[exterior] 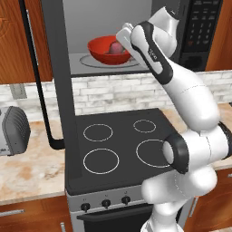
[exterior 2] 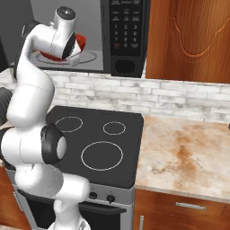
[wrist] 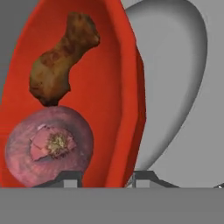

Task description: The microwave is finished heating the chicken drumstick and onion. Take the bowl containing the food and place it on the dining counter.

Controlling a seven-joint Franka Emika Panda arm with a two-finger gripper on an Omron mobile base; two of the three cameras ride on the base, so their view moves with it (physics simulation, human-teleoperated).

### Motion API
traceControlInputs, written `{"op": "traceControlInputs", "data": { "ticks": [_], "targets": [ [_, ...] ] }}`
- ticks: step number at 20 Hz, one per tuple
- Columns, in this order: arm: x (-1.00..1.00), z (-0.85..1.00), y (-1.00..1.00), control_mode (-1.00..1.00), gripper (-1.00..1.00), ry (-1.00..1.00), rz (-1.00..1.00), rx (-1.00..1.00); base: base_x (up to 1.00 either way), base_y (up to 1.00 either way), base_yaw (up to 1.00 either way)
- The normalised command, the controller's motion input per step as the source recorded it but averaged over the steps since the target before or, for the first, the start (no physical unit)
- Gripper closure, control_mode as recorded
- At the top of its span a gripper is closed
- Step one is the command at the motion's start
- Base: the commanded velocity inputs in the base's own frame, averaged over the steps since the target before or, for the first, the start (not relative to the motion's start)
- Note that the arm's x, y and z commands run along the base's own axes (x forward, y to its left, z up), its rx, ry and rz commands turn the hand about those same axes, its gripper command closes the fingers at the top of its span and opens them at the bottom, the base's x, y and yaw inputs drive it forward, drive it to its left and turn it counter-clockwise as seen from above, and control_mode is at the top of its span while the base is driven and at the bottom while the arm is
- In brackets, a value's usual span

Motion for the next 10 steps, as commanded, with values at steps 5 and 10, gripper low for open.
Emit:
{"op": "traceControlInputs", "data": {
  "ticks": [5, 10],
  "targets": [
    [-1.0, 0.0, 0.0, -1.0, 1.0, -0.17, -0.29, 0.12, 0.0, 0.0, 0.0],
    [-1.0, 0.0, -0.07, -1.0, 1.0, -0.15, -0.27, 0.17, 0.0, 0.0, 0.0]
  ]
}}
